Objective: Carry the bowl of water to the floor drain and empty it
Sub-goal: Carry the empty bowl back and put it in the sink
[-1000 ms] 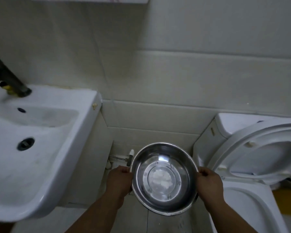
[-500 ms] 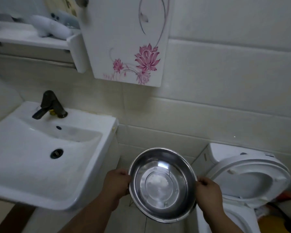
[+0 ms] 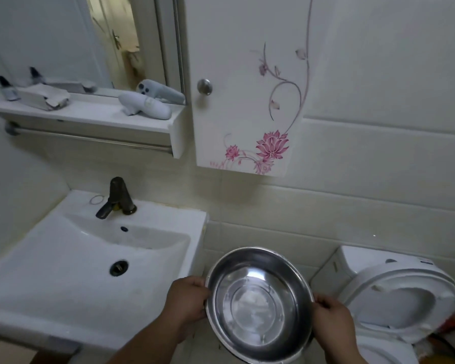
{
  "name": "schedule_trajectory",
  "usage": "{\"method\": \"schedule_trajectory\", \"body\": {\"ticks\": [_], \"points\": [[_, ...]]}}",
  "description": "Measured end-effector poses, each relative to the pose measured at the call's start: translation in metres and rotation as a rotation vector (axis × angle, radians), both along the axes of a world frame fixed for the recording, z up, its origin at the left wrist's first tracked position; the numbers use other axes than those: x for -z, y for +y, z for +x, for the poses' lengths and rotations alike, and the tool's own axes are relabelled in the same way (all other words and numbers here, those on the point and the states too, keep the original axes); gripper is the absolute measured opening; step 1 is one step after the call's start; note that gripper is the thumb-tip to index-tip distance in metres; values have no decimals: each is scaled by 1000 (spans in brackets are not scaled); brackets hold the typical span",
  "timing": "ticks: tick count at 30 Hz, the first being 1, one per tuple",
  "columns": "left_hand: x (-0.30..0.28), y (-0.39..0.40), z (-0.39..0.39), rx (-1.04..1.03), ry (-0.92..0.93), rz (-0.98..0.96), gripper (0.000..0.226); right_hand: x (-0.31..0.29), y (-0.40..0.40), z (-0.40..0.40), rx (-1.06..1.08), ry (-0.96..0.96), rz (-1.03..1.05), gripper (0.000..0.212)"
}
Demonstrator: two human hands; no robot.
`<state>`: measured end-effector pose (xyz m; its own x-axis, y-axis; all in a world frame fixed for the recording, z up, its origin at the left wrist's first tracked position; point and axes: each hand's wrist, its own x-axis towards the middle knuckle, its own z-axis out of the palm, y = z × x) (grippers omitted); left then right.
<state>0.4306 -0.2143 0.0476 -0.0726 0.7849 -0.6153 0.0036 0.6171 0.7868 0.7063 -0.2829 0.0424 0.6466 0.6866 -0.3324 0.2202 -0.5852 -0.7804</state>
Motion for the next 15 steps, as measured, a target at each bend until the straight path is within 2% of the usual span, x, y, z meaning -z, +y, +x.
{"method": "schedule_trajectory", "body": {"ticks": [9, 12, 15], "points": [[-13, 28, -76, 101, 23, 40, 19, -16, -5, -87, 75, 136, -28, 10], [-16, 34, -103, 90, 2, 31, 21, -18, 0, -105, 37, 164, -60, 24], [-17, 34, -125, 73, 1, 12, 20, -14, 5, -117, 6, 152, -90, 26]]}}
